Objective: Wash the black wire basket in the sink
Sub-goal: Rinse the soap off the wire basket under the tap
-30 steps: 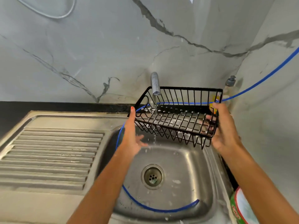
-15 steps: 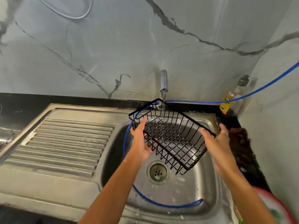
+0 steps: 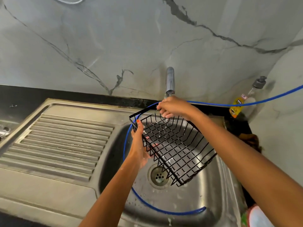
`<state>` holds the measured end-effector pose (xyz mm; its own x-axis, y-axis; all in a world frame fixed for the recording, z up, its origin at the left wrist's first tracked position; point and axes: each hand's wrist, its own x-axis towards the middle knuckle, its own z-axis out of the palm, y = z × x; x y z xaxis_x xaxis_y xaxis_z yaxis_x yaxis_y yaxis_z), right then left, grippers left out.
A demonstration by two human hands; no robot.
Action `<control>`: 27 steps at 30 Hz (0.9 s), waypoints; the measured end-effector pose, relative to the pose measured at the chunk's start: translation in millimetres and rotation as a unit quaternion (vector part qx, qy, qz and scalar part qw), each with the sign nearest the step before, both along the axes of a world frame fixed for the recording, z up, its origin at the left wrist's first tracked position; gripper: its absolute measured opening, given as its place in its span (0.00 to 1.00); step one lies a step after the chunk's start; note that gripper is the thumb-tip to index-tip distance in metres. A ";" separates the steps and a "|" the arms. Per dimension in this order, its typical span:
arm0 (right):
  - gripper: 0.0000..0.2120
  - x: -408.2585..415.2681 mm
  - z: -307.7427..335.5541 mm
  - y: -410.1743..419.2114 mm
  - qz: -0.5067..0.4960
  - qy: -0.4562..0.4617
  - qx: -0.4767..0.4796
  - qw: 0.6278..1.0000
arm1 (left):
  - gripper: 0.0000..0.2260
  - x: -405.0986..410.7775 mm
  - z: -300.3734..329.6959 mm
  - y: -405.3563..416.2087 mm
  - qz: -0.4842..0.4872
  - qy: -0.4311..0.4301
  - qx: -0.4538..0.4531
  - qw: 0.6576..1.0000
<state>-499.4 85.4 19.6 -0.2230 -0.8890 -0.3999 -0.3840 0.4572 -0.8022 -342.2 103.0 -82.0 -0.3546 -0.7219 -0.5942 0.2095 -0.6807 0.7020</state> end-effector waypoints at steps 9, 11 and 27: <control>0.11 -7.3 -13.6 -29.8 0.020 0.054 0.043 0.997 | 0.57 -2.2 -9.5 -0.8 -0.028 0.001 0.004 1.000; 0.11 -8.5 -14.0 -28.5 0.017 0.059 0.040 0.997 | 0.57 -4.2 -9.5 -0.4 -0.026 -0.003 0.006 1.000; 0.09 -7.5 -11.8 -26.6 0.045 0.102 0.004 0.994 | 0.57 1.9 -5.1 1.4 -0.023 -0.024 -0.002 0.999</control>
